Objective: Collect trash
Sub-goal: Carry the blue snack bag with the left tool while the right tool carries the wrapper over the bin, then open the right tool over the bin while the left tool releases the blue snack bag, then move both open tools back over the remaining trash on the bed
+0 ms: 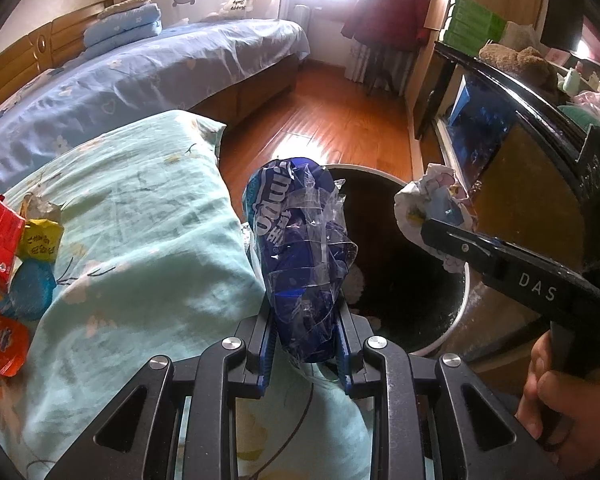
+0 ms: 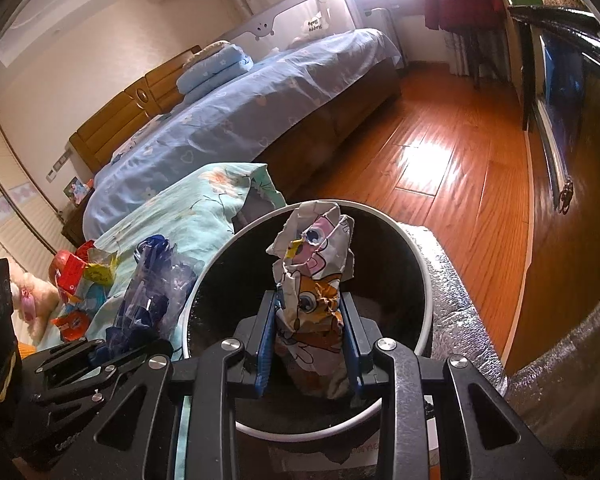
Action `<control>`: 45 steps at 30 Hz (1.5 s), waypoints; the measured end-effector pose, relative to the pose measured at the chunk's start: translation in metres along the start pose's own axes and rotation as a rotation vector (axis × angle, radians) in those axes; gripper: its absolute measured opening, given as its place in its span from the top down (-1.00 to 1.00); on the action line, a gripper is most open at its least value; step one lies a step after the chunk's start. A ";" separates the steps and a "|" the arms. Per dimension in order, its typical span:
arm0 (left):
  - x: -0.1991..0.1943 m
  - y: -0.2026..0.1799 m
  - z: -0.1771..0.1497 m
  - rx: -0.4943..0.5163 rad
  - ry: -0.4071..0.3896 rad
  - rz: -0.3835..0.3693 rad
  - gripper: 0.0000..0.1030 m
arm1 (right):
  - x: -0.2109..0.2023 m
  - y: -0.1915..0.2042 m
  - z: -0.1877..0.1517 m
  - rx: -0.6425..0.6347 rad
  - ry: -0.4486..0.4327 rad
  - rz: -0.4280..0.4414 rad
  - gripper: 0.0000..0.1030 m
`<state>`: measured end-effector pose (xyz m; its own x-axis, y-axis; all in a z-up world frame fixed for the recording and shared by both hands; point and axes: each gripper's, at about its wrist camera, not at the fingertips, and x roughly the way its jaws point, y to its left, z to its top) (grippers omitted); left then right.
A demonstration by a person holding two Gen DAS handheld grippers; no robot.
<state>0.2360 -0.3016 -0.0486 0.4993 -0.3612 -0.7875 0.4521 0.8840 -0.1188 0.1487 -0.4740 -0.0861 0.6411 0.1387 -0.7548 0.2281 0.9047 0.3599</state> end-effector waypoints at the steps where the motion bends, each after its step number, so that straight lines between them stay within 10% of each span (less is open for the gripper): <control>1: 0.001 -0.001 0.001 0.000 0.001 0.001 0.53 | 0.000 0.000 0.000 0.000 0.000 0.000 0.42; 17: 0.007 -0.005 0.007 0.005 0.016 -0.008 0.49 | 0.003 -0.002 0.001 0.000 0.006 -0.001 0.38; 24: -0.002 0.000 0.003 -0.012 -0.010 0.013 -0.12 | 0.004 -0.007 0.001 0.035 0.001 0.003 0.05; 33: -0.030 0.029 -0.030 -0.089 -0.023 0.031 -0.20 | -0.008 0.011 -0.007 0.029 -0.023 0.044 -0.45; 45: -0.088 0.086 -0.084 -0.215 -0.070 0.076 -0.20 | -0.005 0.068 -0.030 -0.036 0.011 0.121 -0.51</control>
<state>0.1686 -0.1685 -0.0405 0.5794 -0.3039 -0.7563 0.2470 0.9497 -0.1924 0.1385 -0.4009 -0.0742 0.6545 0.2521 -0.7128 0.1229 0.8947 0.4293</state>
